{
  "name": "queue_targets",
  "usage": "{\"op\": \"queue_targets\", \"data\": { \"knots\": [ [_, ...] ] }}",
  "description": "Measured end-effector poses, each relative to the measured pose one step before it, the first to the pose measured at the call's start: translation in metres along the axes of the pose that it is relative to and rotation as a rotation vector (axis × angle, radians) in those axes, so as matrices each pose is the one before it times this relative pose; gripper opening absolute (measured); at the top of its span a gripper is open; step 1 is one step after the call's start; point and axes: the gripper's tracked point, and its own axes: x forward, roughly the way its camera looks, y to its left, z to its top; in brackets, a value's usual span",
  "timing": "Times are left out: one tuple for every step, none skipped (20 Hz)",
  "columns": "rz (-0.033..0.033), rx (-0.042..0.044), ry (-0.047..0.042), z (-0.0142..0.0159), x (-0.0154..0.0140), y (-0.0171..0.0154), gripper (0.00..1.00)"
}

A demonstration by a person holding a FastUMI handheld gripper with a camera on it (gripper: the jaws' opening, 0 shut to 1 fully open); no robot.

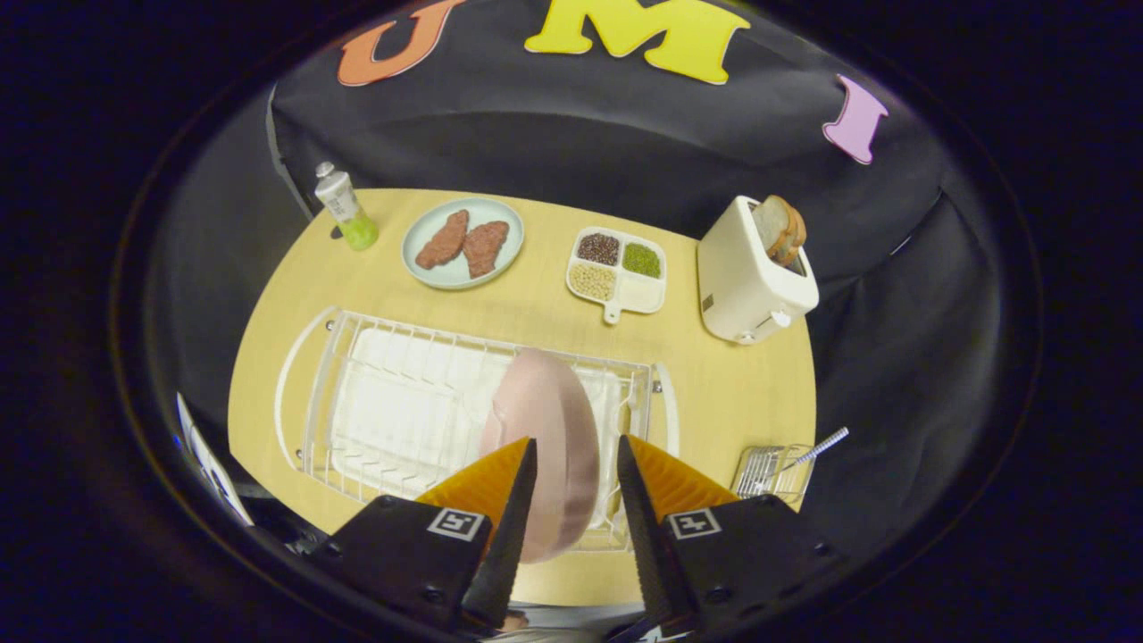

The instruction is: Take the plate from the dish rack, then take the spoon from the basket and place it into the plate.

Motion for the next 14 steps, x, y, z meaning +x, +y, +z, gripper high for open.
{"op": "queue_targets", "data": {
  "knots": [
    [-0.02527, -0.01364, 0.03341, -0.00341, 0.00541, 0.0016, 0.57],
    [-0.03245, -0.00747, 0.01083, 0.00092, 0.00256, -0.00159, 0.53],
    [-0.02712, 0.00506, 0.01406, -0.00087, 0.00338, -0.00175, 0.52],
    [-0.02842, 0.01165, 0.0167, -0.00275, 0.00158, -0.0033, 0.5],
    [-0.02102, 0.00389, 0.01038, -0.00086, 0.0047, -0.0008, 0.48],
    [-0.00935, 0.00264, 0.0136, -0.00154, 0.00317, 0.00106, 0.43],
    [-0.00406, 0.00419, 0.02399, -0.00548, 0.00658, 0.00377, 0.39],
    [-0.0381, 0.04902, 0.00853, -0.00449, 0.00042, -0.00176, 0.33],
    [-0.00468, 0.02672, -0.01712, 0.00384, -0.00135, 0.00414, 0.32],
    [0.0068, 0.00071, -0.01295, 0.0004, -0.00516, 0.00564, 0.32],
    [0.013, 0.01097, -0.01771, -0.00055, -0.00653, 0.00753, 0.31],
    [-0.01462, 0.00605, -0.01387, -0.00079, -0.00141, 0.00384, 0.25],
    [-0.0194, -0.0068, -0.01379, -0.00175, -0.00295, -0.00057, 0.22],
    [-0.01233, -0.01018, -0.01063, -0.00055, -0.00265, 0.00079, 0.2]
  ]
}}
